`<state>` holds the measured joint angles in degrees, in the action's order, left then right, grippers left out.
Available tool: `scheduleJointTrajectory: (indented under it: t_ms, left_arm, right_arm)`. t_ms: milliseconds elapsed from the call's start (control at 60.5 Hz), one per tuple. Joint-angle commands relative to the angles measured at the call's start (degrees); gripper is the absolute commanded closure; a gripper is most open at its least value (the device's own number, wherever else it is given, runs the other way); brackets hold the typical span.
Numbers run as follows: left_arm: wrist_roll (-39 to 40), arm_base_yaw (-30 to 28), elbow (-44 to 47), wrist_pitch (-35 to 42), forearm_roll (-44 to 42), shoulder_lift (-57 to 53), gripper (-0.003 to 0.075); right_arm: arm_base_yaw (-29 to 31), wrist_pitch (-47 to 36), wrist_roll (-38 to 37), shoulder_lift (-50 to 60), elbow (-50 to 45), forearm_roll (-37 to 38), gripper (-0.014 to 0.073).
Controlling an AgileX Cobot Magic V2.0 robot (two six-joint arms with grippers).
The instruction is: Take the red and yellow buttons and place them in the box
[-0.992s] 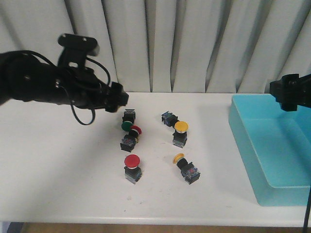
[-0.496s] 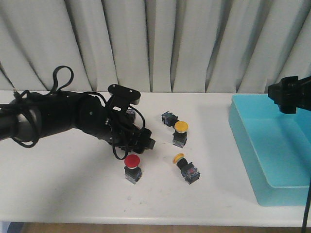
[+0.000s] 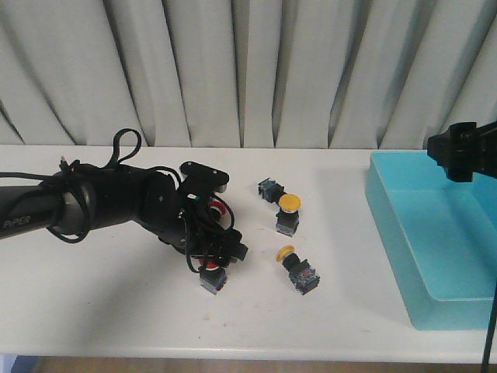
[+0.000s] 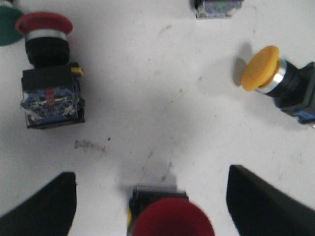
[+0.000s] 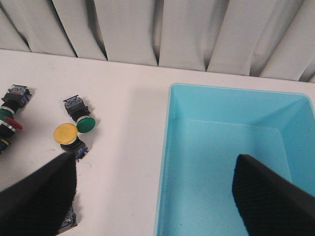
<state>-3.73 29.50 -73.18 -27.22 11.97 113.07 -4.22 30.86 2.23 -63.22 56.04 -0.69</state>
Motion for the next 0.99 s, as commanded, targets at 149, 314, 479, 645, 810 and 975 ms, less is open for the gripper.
scheduleJointTrajectory:
  t_ms: [149,314,479,645,810,975]
  left_arm:
    - [0.1,0.2,-1.8,0.3,0.8,-1.5,0.0134]
    - [0.1,0.2,-1.8,-0.1,0.8,-1.1,0.0136]
    - [-0.5,0.2,-1.8,0.5,0.8,-1.1,0.0220]
    - [-1.3,0.2,-1.8,1.0,0.8,-1.1,0.0456]
    - [-1.3,0.2,-1.8,1.7,0.8,-1.4,0.0724]
    - [-1.3,0.2,-2.4,1.8,0.9,-3.9,0.0729]
  right_arm:
    - [-0.1,-3.1,0.5,-0.2,1.8,-0.5,-0.0008]
    - [-0.1,-3.1,0.5,-0.9,1.8,-0.5,0.0000]
    - [-0.1,-2.9,0.5,-0.9,1.8,-0.5,0.0001]
    - [-0.1,-2.6,0.9,-0.9,1.8,-0.5,0.0001]
    - [-0.1,-2.8,3.1,-0.9,1.3,-1.1,0.0001]
    - [-1.7,-9.4,10.6,-0.9,-3.9,-5.7,0.0001]
